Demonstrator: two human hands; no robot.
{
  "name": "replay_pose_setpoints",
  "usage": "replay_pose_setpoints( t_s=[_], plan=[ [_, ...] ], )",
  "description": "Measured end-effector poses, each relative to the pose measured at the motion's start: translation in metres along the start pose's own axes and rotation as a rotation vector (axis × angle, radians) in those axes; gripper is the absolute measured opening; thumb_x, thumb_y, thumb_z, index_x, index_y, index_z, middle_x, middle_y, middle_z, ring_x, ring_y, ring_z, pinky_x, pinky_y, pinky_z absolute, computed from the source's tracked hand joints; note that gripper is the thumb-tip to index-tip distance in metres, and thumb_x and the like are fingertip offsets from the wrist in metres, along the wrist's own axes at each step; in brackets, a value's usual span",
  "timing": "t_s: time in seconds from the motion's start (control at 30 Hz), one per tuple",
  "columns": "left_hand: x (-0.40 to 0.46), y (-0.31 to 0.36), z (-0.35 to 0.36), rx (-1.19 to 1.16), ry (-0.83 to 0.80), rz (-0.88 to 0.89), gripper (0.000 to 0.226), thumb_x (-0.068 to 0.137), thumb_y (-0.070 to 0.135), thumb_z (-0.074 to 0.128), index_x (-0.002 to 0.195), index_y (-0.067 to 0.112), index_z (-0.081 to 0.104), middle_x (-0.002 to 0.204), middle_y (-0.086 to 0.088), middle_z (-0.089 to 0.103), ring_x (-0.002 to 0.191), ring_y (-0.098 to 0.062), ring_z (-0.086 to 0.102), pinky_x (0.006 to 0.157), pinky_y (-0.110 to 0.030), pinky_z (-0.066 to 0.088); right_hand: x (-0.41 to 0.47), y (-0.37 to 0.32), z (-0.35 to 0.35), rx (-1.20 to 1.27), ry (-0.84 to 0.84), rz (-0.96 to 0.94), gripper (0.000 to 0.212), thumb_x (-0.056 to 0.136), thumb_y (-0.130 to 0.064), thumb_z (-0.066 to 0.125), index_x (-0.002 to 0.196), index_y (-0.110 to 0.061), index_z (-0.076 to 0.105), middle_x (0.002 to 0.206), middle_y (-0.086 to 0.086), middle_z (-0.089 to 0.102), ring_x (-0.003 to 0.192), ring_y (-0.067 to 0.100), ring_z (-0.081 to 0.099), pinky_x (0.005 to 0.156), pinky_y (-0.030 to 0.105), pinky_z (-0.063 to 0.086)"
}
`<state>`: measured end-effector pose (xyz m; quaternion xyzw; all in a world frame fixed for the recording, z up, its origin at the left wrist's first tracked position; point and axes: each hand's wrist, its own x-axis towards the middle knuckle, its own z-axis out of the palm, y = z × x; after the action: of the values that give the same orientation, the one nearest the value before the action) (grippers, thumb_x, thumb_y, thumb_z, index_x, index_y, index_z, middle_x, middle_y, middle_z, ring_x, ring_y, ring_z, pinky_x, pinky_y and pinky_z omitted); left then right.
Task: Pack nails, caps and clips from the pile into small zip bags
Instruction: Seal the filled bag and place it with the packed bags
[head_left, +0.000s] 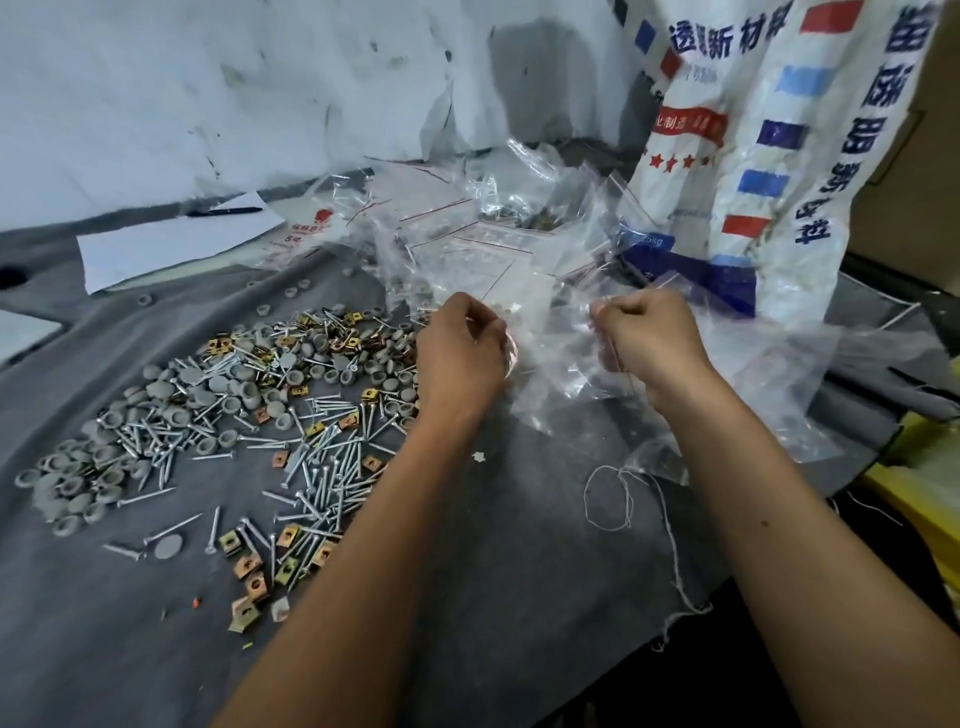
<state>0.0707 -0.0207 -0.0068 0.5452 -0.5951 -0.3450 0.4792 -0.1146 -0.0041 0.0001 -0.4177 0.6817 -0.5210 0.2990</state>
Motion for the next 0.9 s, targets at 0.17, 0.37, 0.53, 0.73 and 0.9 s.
replay_pose_setpoints(
  t_s=[0.17,0.37,0.53,0.73,0.9],
  plan=[
    [0.002,0.004,-0.016,-0.025,0.116,0.084,0.022,0.099,0.012,0.067,0.083,0.025,0.061,0.074,0.004,0.072,0.059,-0.007,0.066,0.052,-0.027,0.05,-0.007,-0.018,0.002,-0.2,0.146,-0.224,0.015,0.086,-0.031,0.08,0.091,-0.019,0.074,0.084,-0.007,0.071,0.076,0.011,0.066,0.078,0.032,0.053],
    [0.005,-0.002,-0.068,-0.3,0.143,0.058,0.01,0.101,0.015,0.066,0.092,0.018,0.065,0.075,0.004,0.073,0.055,-0.007,0.061,0.041,-0.025,0.046,-0.028,-0.052,0.04,-0.408,0.071,-0.328,0.049,0.095,-0.058,0.06,0.12,-0.016,0.064,0.115,0.005,0.068,0.107,0.026,0.064,0.095,0.044,0.051],
    [-0.003,-0.022,-0.129,-0.366,0.264,0.051,0.01,0.101,0.016,0.067,0.092,0.02,0.065,0.073,0.006,0.071,0.053,-0.006,0.057,0.041,-0.024,0.042,-0.049,-0.063,0.089,0.105,-0.443,-0.051,0.031,0.099,-0.035,0.067,0.082,-0.01,0.075,0.078,0.007,0.078,0.067,0.023,0.074,0.067,0.034,0.053],
    [-0.021,-0.063,-0.22,-0.436,0.457,-0.031,0.019,0.093,0.004,0.073,0.08,0.015,0.064,0.07,0.002,0.075,0.052,-0.006,0.059,0.046,-0.02,0.046,-0.073,-0.068,0.153,0.051,-0.686,-0.105,0.026,0.099,-0.022,0.067,0.078,-0.015,0.08,0.086,0.003,0.079,0.081,0.026,0.07,0.076,0.039,0.055],
    [-0.03,-0.089,-0.268,-0.367,0.672,-0.119,0.023,0.091,0.011,0.078,0.075,0.017,0.063,0.066,0.002,0.072,0.049,-0.012,0.052,0.046,-0.024,0.042,-0.093,-0.07,0.199,-0.009,-0.93,-0.183,0.019,0.1,-0.017,0.065,0.092,-0.009,0.08,0.083,0.01,0.072,0.066,0.013,0.057,0.058,0.021,0.049]
  ],
)
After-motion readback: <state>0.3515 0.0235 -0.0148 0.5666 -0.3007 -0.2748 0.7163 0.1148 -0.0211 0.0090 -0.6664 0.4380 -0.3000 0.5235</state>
